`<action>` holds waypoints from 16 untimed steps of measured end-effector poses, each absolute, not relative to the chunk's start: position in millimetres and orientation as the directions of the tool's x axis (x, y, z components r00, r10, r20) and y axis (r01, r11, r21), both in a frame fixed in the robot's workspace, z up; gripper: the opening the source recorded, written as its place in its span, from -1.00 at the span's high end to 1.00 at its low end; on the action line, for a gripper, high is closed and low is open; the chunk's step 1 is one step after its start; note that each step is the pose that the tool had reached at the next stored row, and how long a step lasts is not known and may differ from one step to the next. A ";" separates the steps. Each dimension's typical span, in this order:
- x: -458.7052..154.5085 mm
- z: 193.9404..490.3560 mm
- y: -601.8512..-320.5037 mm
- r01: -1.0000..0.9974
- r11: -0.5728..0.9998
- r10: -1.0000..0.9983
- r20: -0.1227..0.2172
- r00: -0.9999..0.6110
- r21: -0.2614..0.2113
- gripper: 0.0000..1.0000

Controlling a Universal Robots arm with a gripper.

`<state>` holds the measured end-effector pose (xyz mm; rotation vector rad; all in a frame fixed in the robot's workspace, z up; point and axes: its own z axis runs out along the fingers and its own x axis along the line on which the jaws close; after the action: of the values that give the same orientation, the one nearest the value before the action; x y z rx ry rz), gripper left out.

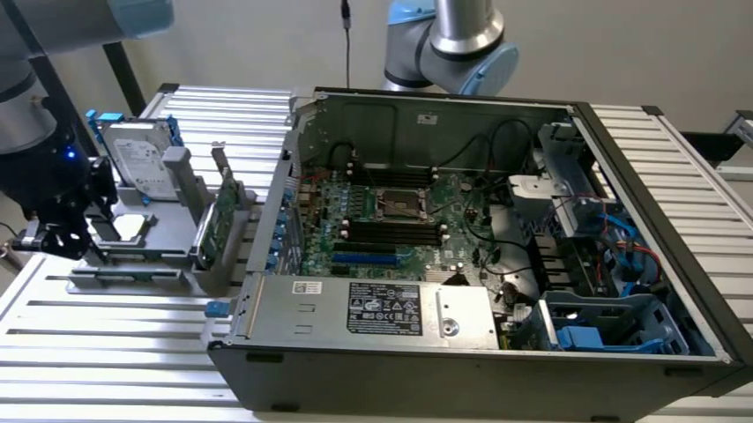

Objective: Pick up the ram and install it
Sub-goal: 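Pick up the ram and move it above insertion slot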

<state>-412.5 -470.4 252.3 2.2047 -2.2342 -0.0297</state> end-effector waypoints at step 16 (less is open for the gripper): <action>-408.6 226.5 -475.2 -1.000 0.012 -0.999 -0.037 -0.013 0.016 0.16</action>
<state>-408.6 -475.2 226.5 2.2178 -2.2456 -0.0583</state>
